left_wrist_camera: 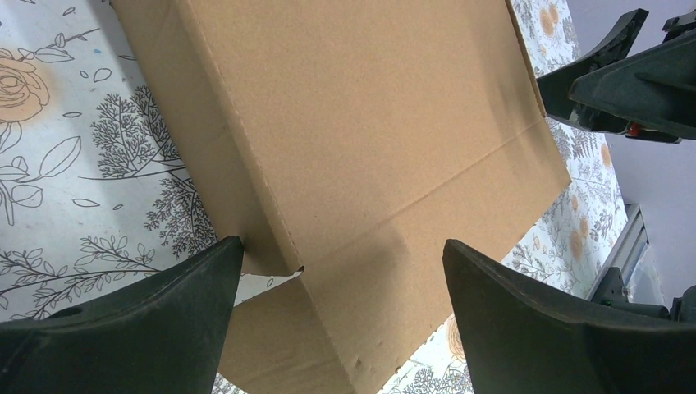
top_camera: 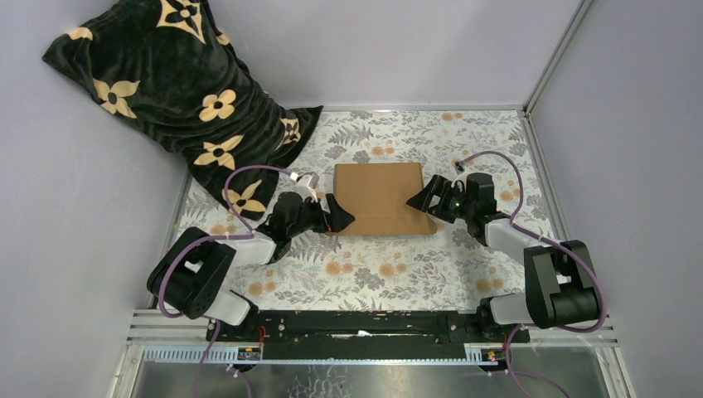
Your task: Fold the paper box
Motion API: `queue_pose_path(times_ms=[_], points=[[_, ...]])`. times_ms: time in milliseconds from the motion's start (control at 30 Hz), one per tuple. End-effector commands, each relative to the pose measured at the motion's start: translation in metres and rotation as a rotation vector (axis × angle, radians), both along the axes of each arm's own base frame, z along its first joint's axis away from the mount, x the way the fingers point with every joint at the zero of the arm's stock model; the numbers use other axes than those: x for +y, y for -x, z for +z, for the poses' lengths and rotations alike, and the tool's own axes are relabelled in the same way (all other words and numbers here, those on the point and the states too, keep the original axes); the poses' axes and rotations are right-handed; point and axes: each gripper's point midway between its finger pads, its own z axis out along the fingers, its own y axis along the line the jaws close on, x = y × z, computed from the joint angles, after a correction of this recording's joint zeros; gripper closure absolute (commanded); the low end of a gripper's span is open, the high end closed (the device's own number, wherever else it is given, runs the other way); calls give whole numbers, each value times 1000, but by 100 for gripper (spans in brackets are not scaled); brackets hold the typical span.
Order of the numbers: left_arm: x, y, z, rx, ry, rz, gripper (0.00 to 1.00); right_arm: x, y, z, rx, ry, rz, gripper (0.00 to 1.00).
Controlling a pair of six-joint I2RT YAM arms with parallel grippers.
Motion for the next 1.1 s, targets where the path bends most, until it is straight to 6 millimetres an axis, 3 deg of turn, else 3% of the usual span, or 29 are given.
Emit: queue_pose_path(times_ms=[0,267,667,1067], points=[[-5,-3,21,-64,50,-18,1,7,-1,22,-61,-45,41,0],[-5,-2,31,-73,56,-24,2,10,2,38,-82,-63,57,0],[0,2,66,-126,54,-21,2,14,8,75,-131,-99,78,0],[4,10,102,-151,66,-20,2,18,17,125,-190,-146,96,0]])
